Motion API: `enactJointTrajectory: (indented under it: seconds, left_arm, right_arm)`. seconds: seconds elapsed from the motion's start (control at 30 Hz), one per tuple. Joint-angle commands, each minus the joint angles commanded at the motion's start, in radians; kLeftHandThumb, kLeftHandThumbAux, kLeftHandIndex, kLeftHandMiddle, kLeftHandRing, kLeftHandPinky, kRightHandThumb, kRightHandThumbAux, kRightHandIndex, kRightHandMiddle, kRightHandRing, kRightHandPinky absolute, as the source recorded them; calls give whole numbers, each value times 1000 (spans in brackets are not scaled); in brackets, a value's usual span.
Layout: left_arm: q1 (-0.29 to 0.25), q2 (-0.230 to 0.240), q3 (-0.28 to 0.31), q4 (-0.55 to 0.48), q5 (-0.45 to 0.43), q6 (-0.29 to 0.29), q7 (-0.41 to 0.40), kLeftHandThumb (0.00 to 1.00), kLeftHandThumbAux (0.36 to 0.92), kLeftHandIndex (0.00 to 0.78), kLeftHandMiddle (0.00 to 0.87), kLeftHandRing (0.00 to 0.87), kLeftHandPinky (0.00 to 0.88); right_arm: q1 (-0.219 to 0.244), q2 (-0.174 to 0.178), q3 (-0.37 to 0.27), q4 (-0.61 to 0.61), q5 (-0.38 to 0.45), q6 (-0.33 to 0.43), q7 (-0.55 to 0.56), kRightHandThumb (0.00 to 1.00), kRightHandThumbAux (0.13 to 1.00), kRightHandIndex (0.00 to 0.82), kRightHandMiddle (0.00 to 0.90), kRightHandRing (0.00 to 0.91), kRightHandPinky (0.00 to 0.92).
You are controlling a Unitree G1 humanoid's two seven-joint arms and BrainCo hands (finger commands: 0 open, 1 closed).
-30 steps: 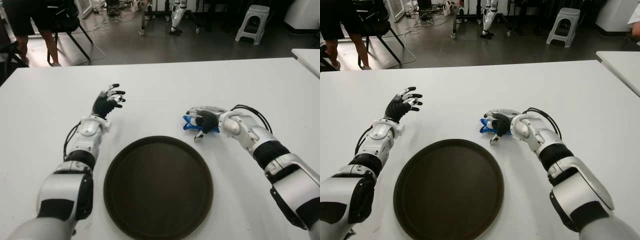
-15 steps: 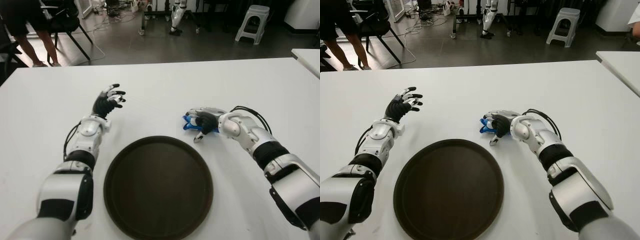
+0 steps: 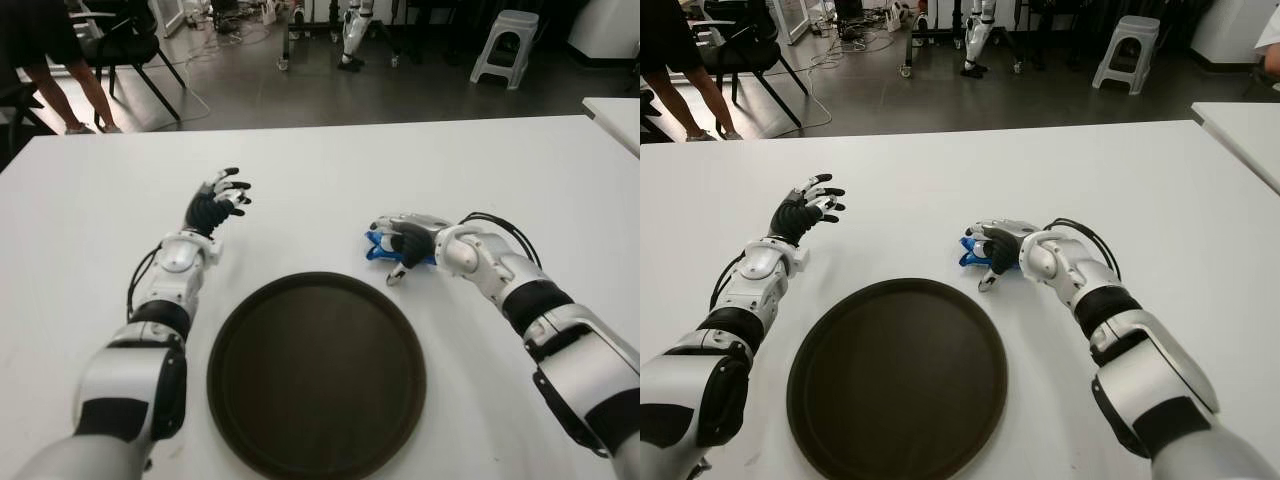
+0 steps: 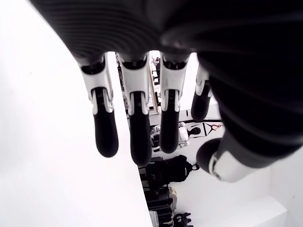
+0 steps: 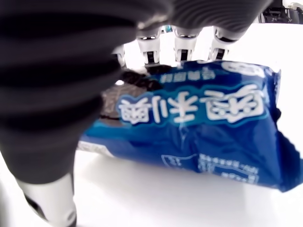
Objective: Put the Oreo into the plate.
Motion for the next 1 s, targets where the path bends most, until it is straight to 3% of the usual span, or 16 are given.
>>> enactJointTrajectory:
  seconds: [0.5,1.0]
  left_arm:
    - [0,-1,5,-1,-2,2,-3,240,706,173,302,342,398]
    - [2,-2,10,-1,-6,-6,-2,239,682,172,306,348,402]
  right_arm:
    - [-8,5,8,32,-2,-14,-24,0,822,69,93,77,90]
    - [-10,2,18,30,-4,1,-39,0,819,86,94,86,97]
